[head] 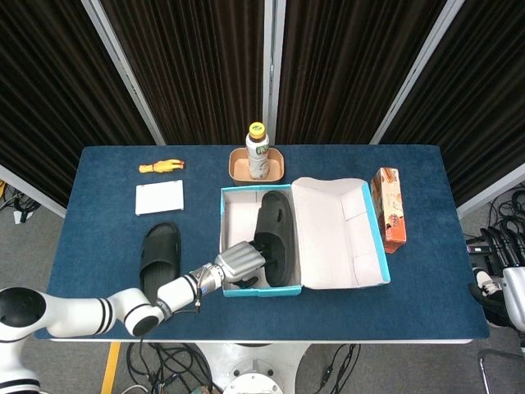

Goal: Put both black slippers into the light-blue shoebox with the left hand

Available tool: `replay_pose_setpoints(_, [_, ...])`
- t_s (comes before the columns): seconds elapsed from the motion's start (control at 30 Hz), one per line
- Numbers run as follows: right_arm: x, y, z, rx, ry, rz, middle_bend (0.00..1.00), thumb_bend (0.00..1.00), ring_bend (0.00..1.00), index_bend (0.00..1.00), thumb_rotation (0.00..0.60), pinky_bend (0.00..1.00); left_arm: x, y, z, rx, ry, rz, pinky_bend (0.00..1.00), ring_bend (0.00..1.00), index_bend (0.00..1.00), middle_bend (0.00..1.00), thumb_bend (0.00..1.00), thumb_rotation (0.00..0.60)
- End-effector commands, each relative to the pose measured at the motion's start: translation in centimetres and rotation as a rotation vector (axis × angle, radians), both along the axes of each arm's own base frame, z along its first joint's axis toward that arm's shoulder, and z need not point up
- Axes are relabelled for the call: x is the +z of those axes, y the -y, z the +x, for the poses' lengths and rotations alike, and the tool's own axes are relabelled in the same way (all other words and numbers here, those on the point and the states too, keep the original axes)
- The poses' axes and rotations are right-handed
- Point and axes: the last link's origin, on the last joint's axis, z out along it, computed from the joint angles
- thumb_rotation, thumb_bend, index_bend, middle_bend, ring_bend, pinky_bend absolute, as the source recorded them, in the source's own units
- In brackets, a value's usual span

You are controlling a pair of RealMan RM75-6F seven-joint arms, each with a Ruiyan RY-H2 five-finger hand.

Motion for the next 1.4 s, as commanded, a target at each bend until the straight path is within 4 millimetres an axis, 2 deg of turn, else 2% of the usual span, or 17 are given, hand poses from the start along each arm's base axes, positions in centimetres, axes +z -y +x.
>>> replay_pose_setpoints(0.03, [0.0,0.0,0.0,0.002,0.002,0.001,0.08,0.12,0.00,0.00,0.600,0.04,-0.1,0.2,-0.1,-0.003,-0.016,-0.004,0.20,0.11,0.25,0.26,0.47,0.600])
replay_pose_setpoints(0.2, [0.0,-0.1,0.0,0.007,0.005,-0.003,0.08,0.12,0.00,0.00,0.600,0.04,-0.4,0.4,-0.4,0.010,-0.023,-0.006,0.20,0.11,0.25,0.26,0.47,0.600])
replay_pose_setpoints(0.3, [0.1,-0.3,-0.1,0.007,0.006,-0.006,0.08,0.12,0.00,0.00,0.600,0.04,0.5,0.1,-0.3,0.032,0.006,0.014,0.20,0.11,0.24,0.25,0.47,0.600])
replay_pose_setpoints(0.47, [0.2,-0.4,-0.1,0.011,0.008,-0.009,0.08,0.12,0.00,0.00,0.600,0.04,3.3,-0.1,-0.5,0.049,0.057,0.070,0.20,0.11,0.24,0.25,0.45,0.600])
replay_pose_setpoints(0.6, [0.3,-0.4,-0.1,0.015,0.009,-0.012,0.08,0.12,0.00,0.00,0.600,0.04,6.2,-0.5,-1.8,0.096,0.085,0.121,0.20,0.11,0.24,0.25,0.45,0.600])
replay_pose_setpoints(0.67, [0.3,-0.3,-0.1,0.017,0.010,-0.011,0.08,0.12,0.00,0.00,0.600,0.04,7.8,-0.9,-3.0,0.137,0.100,0.158,0.21,0.11,0.24,0.25,0.45,0.600])
replay_pose_setpoints(0.8, [0.2,-0.1,-0.1,0.023,0.011,-0.006,0.08,0.12,0.00,0.00,0.600,0.04,10.7,-2.0,-6.7,0.229,0.080,0.263,0.22,0.12,0.24,0.22,0.44,0.600])
replay_pose_setpoints(0.87, [0.1,0.0,0.0,0.028,0.010,-0.001,0.08,0.12,0.00,0.00,0.600,0.04,11.9,-2.1,-8.7,0.273,0.052,0.313,0.28,0.21,0.23,0.20,0.41,0.600])
replay_pose_setpoints(0.93, [0.0,0.2,0.1,0.033,0.010,0.004,0.08,0.12,0.00,0.00,0.600,0.04,12.6,-2.0,-10.5,0.326,0.025,0.346,0.39,0.34,0.21,0.19,0.34,0.600])
replay_pose_setpoints(1.03, [-0.3,0.4,0.2,0.038,0.011,0.011,0.08,0.12,0.00,0.00,0.600,0.04,12.8,-1.5,-12.8,0.392,-0.022,0.374,0.50,0.46,0.15,0.15,0.20,0.600])
replay_pose_setpoints(1.17, [-0.5,0.6,0.4,0.042,0.013,0.021,0.08,0.12,0.00,0.00,0.600,0.04,11.8,-0.8,-15.0,0.457,-0.101,0.370,0.55,0.51,0.10,0.08,0.11,0.600])
replay_pose_setpoints(1.4, [-0.5,0.7,0.5,0.043,0.009,0.022,0.08,0.12,0.00,0.00,0.600,0.04,10.8,-0.4,-17.2,0.576,-0.131,0.363,0.56,0.52,0.08,0.05,0.09,0.600])
